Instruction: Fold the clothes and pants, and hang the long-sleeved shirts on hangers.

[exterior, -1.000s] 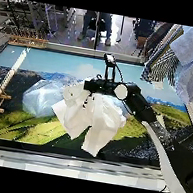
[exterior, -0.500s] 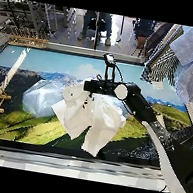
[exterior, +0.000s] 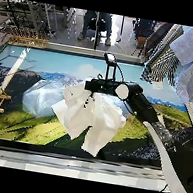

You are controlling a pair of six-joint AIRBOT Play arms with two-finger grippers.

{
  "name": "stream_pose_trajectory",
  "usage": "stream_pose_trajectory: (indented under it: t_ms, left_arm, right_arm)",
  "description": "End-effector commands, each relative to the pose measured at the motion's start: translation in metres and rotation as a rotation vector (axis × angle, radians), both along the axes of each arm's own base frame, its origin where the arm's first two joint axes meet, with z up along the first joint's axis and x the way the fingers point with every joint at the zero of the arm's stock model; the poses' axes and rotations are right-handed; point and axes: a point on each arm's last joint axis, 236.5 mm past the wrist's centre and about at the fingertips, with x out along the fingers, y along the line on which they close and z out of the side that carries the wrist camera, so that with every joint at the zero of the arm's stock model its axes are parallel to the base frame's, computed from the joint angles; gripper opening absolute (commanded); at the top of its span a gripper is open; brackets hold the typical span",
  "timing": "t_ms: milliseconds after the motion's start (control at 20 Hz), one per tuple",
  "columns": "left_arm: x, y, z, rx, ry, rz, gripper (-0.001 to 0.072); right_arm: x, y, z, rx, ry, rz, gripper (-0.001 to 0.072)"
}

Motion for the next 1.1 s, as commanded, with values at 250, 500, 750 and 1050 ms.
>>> stream_pose_trajectory:
  t_ms: [250,500,750,1050]
  left_arm:
    - [-0.069,-0.134,0.031,-0.127,-0.073,-0.596,0.0015]
    - [-0.076,-0.141,0.04,-0.165,-0.095,-0.635,0.0015]
    - [-0.084,-0.144,0.043,-0.18,-0.095,-0.672,0.0014]
    - [-0.085,-0.15,0.045,-0.189,-0.1,-0.688,0.0014]
  right_arm:
    - [0.024,-0.045,0.031,0.02,-0.067,-0.119,0.0032]
    - [0.027,-0.049,0.031,0.0,-0.083,-0.125,0.0032]
    - [0.033,-0.057,0.022,-0.029,-0.075,-0.16,0.0032]
    - [0.034,-0.058,0.021,-0.032,-0.076,-0.161,0.0032]
